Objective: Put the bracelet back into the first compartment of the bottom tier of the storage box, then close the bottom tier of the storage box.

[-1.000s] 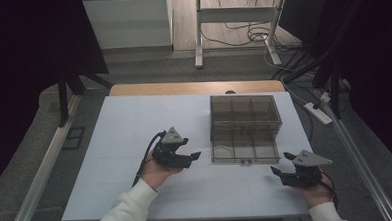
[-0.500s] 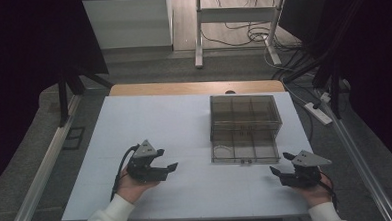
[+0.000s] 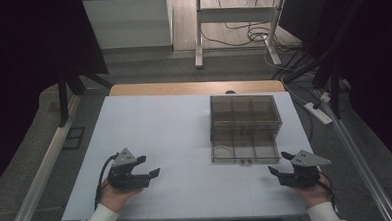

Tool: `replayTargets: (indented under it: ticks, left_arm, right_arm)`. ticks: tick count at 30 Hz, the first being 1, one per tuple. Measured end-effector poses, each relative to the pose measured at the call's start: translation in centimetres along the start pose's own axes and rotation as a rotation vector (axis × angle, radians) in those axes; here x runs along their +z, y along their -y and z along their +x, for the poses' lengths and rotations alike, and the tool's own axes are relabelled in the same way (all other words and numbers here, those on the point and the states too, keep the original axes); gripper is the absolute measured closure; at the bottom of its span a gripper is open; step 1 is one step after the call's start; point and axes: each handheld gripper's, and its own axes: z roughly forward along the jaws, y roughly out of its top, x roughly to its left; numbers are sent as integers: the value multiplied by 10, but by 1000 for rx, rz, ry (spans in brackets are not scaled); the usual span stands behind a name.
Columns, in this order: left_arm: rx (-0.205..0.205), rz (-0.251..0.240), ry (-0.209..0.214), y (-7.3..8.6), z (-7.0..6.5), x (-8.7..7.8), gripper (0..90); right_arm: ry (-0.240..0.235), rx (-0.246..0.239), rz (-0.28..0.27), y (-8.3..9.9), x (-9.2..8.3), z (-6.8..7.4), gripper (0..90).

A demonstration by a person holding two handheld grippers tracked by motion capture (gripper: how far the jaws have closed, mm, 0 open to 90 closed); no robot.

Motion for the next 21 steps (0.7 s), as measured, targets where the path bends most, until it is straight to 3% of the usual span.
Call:
replayTargets:
  ticks: [11,21]
  left_arm:
    - [-13,-2,-17,3,6,-1,283]
    - [-2,-9,-6,2,5,1,272]
  right_arm:
    - [-11,-3,-8,-5,0,4,281]
    - [-35,3,-11,-11,5,13,281]
